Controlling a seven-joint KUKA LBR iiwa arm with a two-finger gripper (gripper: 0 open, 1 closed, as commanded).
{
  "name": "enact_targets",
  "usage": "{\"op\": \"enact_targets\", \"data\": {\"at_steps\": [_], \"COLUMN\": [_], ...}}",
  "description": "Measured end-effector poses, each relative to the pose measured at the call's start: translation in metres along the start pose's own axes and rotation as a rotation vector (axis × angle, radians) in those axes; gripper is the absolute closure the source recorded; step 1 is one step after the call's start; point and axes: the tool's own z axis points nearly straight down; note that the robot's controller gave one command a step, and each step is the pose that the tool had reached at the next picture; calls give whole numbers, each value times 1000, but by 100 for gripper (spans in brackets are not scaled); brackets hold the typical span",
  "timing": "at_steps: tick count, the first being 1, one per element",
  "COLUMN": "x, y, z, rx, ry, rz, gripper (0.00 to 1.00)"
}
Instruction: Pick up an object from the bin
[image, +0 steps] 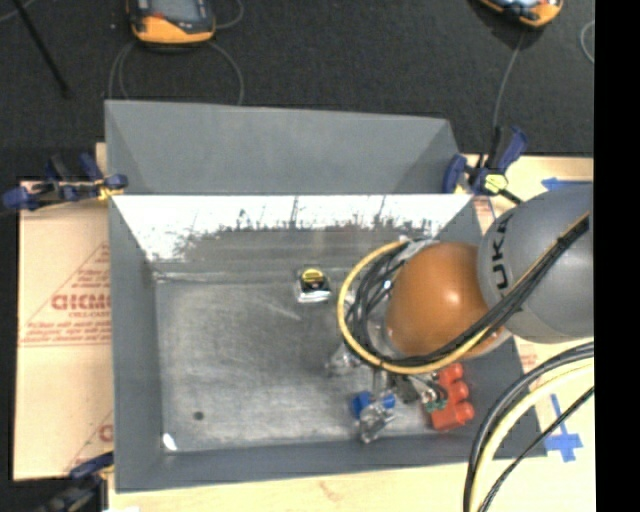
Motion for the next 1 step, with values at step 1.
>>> {"op": "enact_targets", "data": {"at_steps": [1], "x": [14], "y": [-62], "z": [4], "rx": [2], "ry": [-7], "rz": [-279], "gripper": [0]}}
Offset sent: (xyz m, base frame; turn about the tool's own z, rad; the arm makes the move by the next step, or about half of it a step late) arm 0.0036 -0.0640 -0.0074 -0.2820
